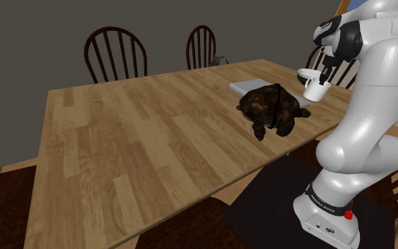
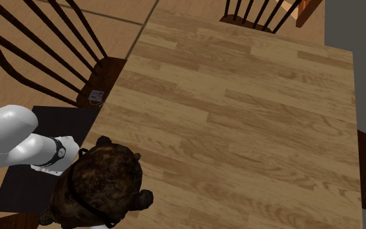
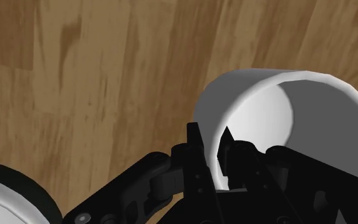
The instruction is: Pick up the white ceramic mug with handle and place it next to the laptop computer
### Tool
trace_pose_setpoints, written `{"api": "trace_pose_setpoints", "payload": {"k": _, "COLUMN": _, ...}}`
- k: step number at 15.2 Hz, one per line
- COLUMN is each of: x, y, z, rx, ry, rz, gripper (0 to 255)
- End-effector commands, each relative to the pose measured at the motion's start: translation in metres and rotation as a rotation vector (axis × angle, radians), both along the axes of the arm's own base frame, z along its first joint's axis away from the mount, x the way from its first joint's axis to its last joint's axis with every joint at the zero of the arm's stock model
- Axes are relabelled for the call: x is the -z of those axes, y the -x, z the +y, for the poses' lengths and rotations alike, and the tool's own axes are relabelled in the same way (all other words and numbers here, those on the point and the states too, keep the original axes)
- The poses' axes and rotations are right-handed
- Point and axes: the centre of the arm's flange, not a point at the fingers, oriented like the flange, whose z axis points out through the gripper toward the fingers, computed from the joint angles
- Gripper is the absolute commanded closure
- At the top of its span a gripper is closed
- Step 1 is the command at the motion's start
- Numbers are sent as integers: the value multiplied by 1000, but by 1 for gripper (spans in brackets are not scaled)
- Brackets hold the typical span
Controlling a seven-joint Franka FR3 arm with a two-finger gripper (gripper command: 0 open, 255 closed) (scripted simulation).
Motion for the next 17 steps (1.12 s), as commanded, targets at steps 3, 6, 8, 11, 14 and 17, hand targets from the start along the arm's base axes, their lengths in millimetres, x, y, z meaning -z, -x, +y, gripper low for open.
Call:
{"api": "trace_pose_setpoints", "payload": {"k": 3, "x": 4, "y": -1, "z": 1, "rx": -1, "ry": -4, "rz": 1, "gripper": 255}}
{"api": "trace_pose_setpoints", "payload": {"k": 6, "x": 4, "y": -1, "z": 1, "rx": -1, "ry": -4, "rz": 1, "gripper": 255}}
{"api": "trace_pose_setpoints", "payload": {"k": 8, "x": 4, "y": 0, "z": 1, "rx": -1, "ry": -4, "rz": 1, "gripper": 0}}
{"api": "trace_pose_setpoints", "payload": {"k": 11, "x": 3, "y": 0, "z": 1, "rx": -1, "ry": -4, "rz": 1, "gripper": 0}}
{"api": "trace_pose_setpoints", "payload": {"k": 14, "x": -22, "y": -2, "z": 1, "rx": -1, "ry": -4, "rz": 1, "gripper": 0}}
{"api": "trace_pose_setpoints", "payload": {"k": 17, "x": -46, "y": -3, "z": 1, "rx": -1, "ry": -4, "rz": 1, "gripper": 0}}
